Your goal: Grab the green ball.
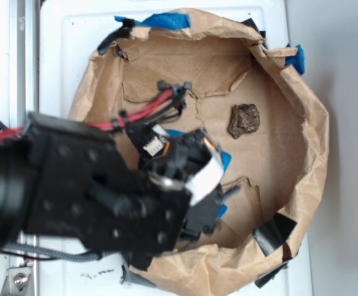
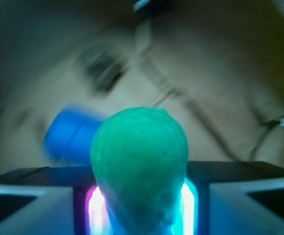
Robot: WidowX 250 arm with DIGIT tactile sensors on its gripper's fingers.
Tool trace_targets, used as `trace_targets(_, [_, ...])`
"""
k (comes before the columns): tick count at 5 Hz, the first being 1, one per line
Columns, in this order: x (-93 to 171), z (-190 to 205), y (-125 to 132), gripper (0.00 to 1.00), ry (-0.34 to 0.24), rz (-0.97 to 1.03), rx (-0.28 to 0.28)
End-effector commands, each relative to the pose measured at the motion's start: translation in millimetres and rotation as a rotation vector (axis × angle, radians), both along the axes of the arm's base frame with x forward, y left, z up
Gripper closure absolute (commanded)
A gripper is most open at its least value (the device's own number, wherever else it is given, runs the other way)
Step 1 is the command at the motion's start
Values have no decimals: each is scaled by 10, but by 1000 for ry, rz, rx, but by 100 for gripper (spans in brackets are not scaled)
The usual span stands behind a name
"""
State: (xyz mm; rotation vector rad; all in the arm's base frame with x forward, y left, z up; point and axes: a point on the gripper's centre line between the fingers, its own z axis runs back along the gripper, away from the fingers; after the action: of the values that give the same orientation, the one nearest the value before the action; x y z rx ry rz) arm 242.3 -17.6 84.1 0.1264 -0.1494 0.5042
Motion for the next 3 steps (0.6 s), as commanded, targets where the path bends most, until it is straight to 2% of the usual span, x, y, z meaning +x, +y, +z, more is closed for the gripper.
trace_targets(1, [137,401,309,100,132,-296,-217])
trace_targets(2, [194,548,346,100,161,-405,-296])
trace_targets(3, [177,675,326,100,97,-401,-294])
